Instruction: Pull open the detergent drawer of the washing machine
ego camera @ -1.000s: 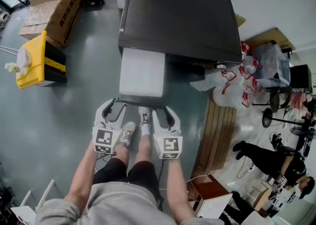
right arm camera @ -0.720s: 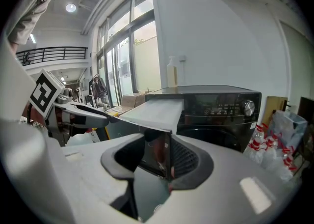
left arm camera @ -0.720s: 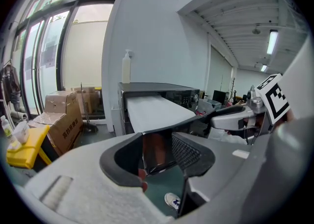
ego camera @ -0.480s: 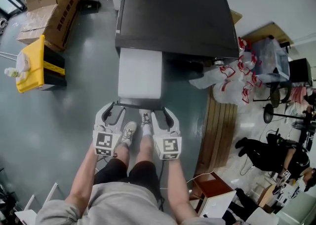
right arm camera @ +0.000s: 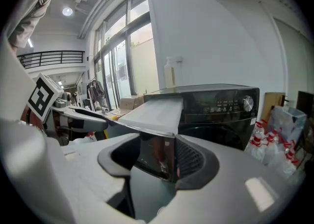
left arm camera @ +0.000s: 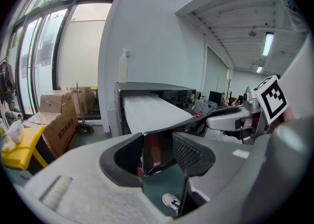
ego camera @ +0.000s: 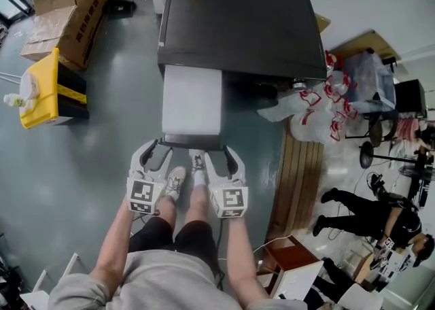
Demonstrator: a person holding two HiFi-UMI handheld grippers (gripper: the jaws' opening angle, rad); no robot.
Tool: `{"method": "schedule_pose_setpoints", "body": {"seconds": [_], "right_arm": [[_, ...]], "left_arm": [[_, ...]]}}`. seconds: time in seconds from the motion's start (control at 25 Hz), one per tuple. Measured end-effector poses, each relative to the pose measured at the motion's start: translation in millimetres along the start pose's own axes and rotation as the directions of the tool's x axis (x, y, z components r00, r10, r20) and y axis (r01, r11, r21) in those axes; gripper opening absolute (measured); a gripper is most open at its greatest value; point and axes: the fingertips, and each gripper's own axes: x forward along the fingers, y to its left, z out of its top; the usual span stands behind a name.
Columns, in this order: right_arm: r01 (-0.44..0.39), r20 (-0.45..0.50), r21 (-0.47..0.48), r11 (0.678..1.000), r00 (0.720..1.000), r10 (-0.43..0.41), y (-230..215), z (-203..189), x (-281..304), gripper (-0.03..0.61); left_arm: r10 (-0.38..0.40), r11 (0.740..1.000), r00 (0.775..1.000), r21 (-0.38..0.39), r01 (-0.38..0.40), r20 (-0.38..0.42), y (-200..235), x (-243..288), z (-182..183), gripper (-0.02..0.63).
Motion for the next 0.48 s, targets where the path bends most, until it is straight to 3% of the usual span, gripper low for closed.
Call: {"method": "schedule_pose_setpoints", "body": {"seconds": [0.48], "right_arm": [[0.015,0.005,-0.019,1.0,1.0,-0.015,-2.7,17.9,-6.6,0.233]], "left_arm": [[-0.013,1.0,0.999,-0.012,0.013,0.046,4.7,-4.9,31.5,0.241]]}}
